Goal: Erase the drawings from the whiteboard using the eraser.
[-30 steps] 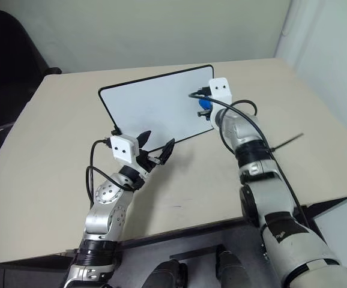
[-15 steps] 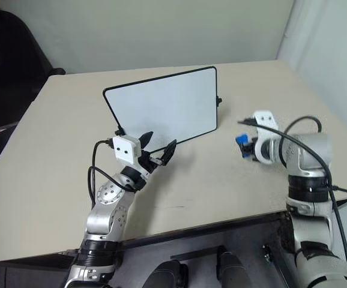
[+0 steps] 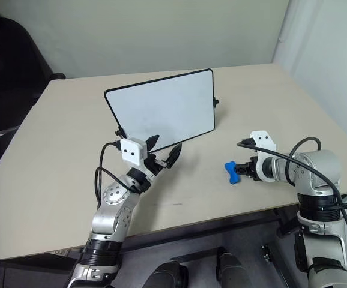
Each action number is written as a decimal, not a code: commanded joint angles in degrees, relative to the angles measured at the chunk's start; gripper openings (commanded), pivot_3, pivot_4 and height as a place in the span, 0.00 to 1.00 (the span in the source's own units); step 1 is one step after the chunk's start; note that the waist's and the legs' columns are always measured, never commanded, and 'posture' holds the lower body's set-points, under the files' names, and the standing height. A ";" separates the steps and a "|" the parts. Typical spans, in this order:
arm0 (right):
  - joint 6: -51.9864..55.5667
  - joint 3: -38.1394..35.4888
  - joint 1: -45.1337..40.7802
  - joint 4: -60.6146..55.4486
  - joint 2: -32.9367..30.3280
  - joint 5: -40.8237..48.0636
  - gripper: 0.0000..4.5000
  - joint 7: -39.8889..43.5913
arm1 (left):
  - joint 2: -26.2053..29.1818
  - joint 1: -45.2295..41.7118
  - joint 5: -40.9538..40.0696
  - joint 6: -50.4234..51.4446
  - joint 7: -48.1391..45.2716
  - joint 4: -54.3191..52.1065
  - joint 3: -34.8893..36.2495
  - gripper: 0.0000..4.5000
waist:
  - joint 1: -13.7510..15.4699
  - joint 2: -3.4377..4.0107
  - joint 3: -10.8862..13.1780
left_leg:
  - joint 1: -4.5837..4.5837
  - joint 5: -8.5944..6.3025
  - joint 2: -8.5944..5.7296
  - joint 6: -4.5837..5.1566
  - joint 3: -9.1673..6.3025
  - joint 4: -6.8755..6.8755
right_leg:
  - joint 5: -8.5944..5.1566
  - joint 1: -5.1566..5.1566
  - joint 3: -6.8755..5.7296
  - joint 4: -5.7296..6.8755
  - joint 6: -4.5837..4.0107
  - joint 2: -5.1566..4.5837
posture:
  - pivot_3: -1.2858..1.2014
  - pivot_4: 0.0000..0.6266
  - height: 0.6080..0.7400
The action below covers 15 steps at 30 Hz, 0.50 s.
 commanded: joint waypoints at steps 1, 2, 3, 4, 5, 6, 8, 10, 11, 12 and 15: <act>-4.20 -5.36 -0.36 -6.88 0.66 -0.18 0.78 -0.09 | -0.12 -0.78 0.27 -1.33 -0.29 -1.09 -0.38 1.00 | 0.03 0.01 0.00 | -0.07 -0.02 0.00 0.01 0.01 -0.01 | 0.04 -0.02 0.00 -0.10 0.05 -0.01 | 0.52 0.24 1.00; -6.01 -6.12 0.15 -8.00 0.43 0.09 0.78 0.46 | -0.11 -0.79 0.26 -1.36 -0.32 -1.07 -0.40 1.00 | 0.05 0.01 0.00 | -0.13 -0.06 -0.04 0.05 0.02 0.00 | 0.11 -0.05 0.01 -0.13 0.16 -0.03 | 0.52 0.24 1.00; -8.26 -7.52 0.82 -9.29 0.65 0.52 0.78 1.04 | -0.08 -0.75 0.30 -1.38 -0.33 -1.13 -0.44 1.00 | 0.08 0.00 0.00 | -0.14 -0.13 -0.07 0.12 0.03 0.00 | 0.14 -0.06 0.04 -0.13 0.20 -0.07 | 0.52 0.24 1.00; -10.06 -8.87 1.41 -10.37 1.04 0.87 0.78 1.36 | -0.03 -0.73 0.33 -1.37 -0.35 -1.21 -0.48 1.00 | 0.20 0.00 0.00 | -0.14 -0.22 -0.07 0.16 0.04 0.00 | 0.14 -0.06 0.04 -0.13 0.19 -0.08 | 0.52 0.24 1.00; -11.54 -9.82 2.03 -11.20 1.28 1.03 0.78 1.51 | 0.05 -0.75 0.32 -1.32 -0.43 -1.22 -0.50 1.00 | 0.34 0.00 0.00 | -0.14 -0.31 -0.07 0.19 0.02 0.00 | 0.15 -0.05 0.04 -0.13 0.21 -0.08 | 0.52 0.24 1.00; -12.40 -10.37 2.45 -11.73 1.43 1.11 0.78 1.56 | 0.12 -0.75 0.29 -1.23 -0.46 -1.33 -0.51 1.00 | 0.47 0.01 0.00 | -0.15 -0.40 -0.07 0.27 0.02 0.00 | 0.15 -0.05 0.03 -0.13 0.22 -0.08 | 0.52 0.24 1.00; -13.23 -12.09 3.31 -12.59 2.31 1.30 0.78 1.04 | 0.47 -1.01 0.01 -0.95 -0.90 -1.14 -0.40 1.00 | 0.58 0.01 0.00 | -0.16 -0.59 -0.07 0.30 0.02 -0.01 | 0.06 -0.10 0.01 -0.13 0.35 -0.08 | 0.52 0.24 1.00; -13.15 -13.41 3.86 -13.16 3.56 1.30 0.78 0.10 | 0.59 -0.94 -0.02 -1.09 -1.22 -0.82 -0.45 1.00 | 0.58 0.01 0.00 | -0.16 -0.75 -0.07 0.29 0.04 -0.01 | 0.02 -0.15 0.01 -0.13 0.31 -0.07 | 0.52 0.24 1.00; -12.93 -13.68 4.07 -13.41 3.94 1.26 0.78 -0.08 | 0.50 -0.84 0.07 -1.22 -1.23 -0.75 -0.53 1.00 | 0.58 0.01 -0.01 | -0.16 -0.81 -0.07 0.30 0.05 -0.01 | 0.02 -0.17 0.01 -0.13 0.27 -0.07 | 0.52 0.24 1.00; -12.62 -14.00 4.28 -13.74 4.42 1.38 0.78 -0.14 | 0.45 -0.77 0.17 -1.33 -1.22 -0.71 -0.56 1.00 | 0.57 0.01 0.00 | -0.16 -0.84 -0.08 0.33 0.07 -0.01 | 0.02 -0.18 0.02 -0.13 0.23 -0.07 | 0.52 0.24 1.00; -11.80 -15.02 4.72 -14.70 5.51 2.55 0.78 0.62 | 0.49 -0.69 0.14 -1.23 -1.28 -0.96 -0.49 1.00 | 0.57 0.01 0.00 | -0.16 -0.88 -0.09 0.39 0.09 -0.01 | 0.02 -0.18 0.03 -0.14 0.14 -0.09 | 0.52 0.24 1.00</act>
